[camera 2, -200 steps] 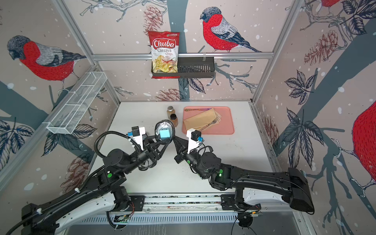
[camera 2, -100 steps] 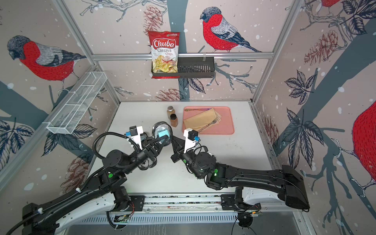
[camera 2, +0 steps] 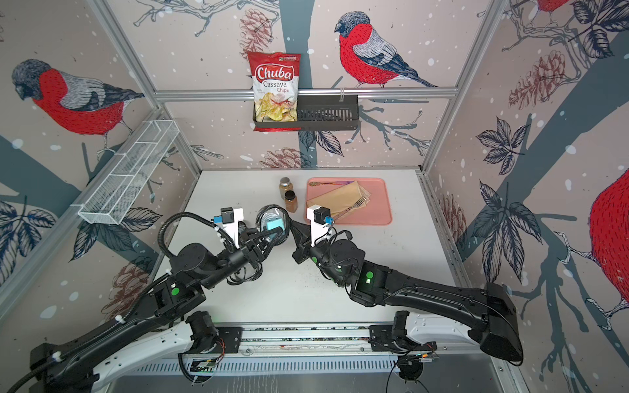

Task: Pack away charging kits
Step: Zip the zipper on the storage bag.

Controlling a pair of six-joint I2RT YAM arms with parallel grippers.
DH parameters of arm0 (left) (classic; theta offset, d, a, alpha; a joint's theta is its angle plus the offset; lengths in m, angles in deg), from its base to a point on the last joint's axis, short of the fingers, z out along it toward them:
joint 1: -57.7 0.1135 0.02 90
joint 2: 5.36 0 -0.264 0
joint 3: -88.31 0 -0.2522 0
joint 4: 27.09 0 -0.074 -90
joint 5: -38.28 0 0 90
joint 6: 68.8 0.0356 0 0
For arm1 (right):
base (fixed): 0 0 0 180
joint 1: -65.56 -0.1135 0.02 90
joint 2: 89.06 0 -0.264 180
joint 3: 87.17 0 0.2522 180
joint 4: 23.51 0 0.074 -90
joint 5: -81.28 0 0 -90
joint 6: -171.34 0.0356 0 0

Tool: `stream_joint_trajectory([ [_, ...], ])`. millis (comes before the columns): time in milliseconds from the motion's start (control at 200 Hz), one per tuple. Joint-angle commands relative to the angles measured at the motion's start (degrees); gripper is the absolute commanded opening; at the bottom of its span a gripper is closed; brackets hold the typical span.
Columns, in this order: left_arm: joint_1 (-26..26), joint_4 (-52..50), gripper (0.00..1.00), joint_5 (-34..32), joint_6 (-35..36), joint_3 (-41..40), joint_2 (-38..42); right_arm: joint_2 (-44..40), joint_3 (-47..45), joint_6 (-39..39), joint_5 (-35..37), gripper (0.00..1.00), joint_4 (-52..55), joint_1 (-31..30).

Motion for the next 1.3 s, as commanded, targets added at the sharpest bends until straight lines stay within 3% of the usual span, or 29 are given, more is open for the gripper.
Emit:
stream_joint_trajectory([
  [0, -0.1, -10.8, 0.00, 4.2, 1.6, 1.7, -0.3, -0.8, 1.7, -2.2, 6.8, 0.00, -1.1, 2.4],
  [455, -0.1, -23.8, 0.00, 12.3, 3.9, 4.5, -7.6, -4.1, 1.8, -4.4, 2.4, 0.00, 2.8, 11.2],
  [891, -0.1, -25.4, 0.00, 16.1, 4.8, 3.9, -10.6, -4.9, 1.4, -7.9, -0.2, 0.00, 4.1, 13.6],
  [1091, -0.1, -22.0, 0.00, 15.8, 5.0, 3.5, -10.6, -5.6, 0.0, -5.2, -2.8, 0.00, 3.0, 12.4],
  [1296, -0.1, -14.4, 0.25, 14.9, 5.4, 2.8, -10.0, -6.3, -3.6, -1.3, 2.8, 0.00, -3.1, 6.9],
])
